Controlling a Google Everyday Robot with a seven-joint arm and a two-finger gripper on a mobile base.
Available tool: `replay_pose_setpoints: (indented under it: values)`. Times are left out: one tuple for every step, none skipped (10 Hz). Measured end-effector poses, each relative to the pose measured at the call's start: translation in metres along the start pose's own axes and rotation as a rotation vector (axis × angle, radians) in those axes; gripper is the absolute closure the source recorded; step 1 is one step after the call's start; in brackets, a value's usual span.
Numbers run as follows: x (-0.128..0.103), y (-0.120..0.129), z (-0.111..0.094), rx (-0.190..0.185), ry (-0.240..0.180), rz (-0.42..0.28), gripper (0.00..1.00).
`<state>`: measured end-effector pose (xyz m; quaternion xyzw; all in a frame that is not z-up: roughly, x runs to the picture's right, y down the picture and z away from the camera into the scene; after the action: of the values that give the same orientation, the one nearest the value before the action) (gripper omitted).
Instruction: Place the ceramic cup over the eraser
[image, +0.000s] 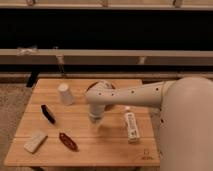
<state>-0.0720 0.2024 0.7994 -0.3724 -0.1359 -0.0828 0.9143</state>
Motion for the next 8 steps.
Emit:
replay_pose_setpoints:
  values:
    - [0.0, 0.0, 0.0, 0.0, 0.0, 0.0, 0.47]
    - [0.0, 0.0, 0.0, 0.0, 0.0, 0.0, 0.47]
    - [0.0, 0.0, 0.0, 0.001, 0.002, 0.0, 0.47]
    - [0.001, 0.0, -0.001, 0.005, 0.008, 0.0, 0.47]
    - [0.0, -0.005, -0.008, 0.025, 0.025, -0.008, 0.47]
    - [-0.004, -0.009, -0.018, 0.04, 0.044, -0.023, 0.51]
    - [-0.008, -0.016, -0.032, 0.061, 0.064, -0.04, 0.55]
    - [-0.011, -0.024, -0.047, 0.085, 0.083, -0.054, 0.53]
